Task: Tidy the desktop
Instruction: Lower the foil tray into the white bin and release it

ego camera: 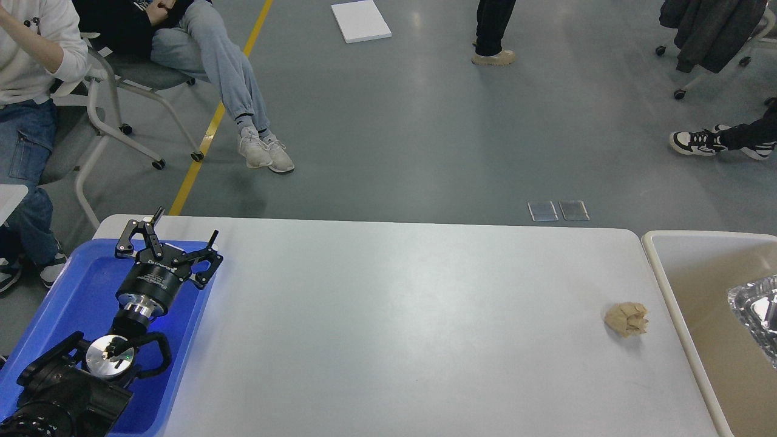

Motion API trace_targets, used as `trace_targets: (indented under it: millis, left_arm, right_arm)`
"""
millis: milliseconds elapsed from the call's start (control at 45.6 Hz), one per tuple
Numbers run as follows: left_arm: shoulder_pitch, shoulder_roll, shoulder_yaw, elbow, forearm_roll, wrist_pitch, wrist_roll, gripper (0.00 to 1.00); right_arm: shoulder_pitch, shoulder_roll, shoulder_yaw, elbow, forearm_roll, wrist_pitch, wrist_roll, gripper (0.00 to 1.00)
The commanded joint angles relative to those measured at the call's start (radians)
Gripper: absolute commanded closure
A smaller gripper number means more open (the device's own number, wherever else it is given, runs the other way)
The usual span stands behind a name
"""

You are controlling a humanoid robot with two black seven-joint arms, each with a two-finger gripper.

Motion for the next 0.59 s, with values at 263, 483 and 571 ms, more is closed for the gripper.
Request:
trace_targets:
  millis: [263,483,571]
  left_arm:
    - [0.000,0.000,0.000,0.000,0.000,0.000,0.000,0.00]
    - [0.000,0.000,0.000,0.000,0.000,0.000,0.000,0.00]
    - [0.000,0.000,0.000,0.000,0.000,0.000,0.000,0.00]
  right_arm:
    - [-0.030,0.025,0.017,-0.033,0.000,-0.038,0.002,1.00]
    - [-0.030,0.025,0.014,-0.042,-0.012,-0.126,0.002,0.35]
    - [-0.030,0.027,0.014,-0.042,-0.012,-0.132,0.002,0.24]
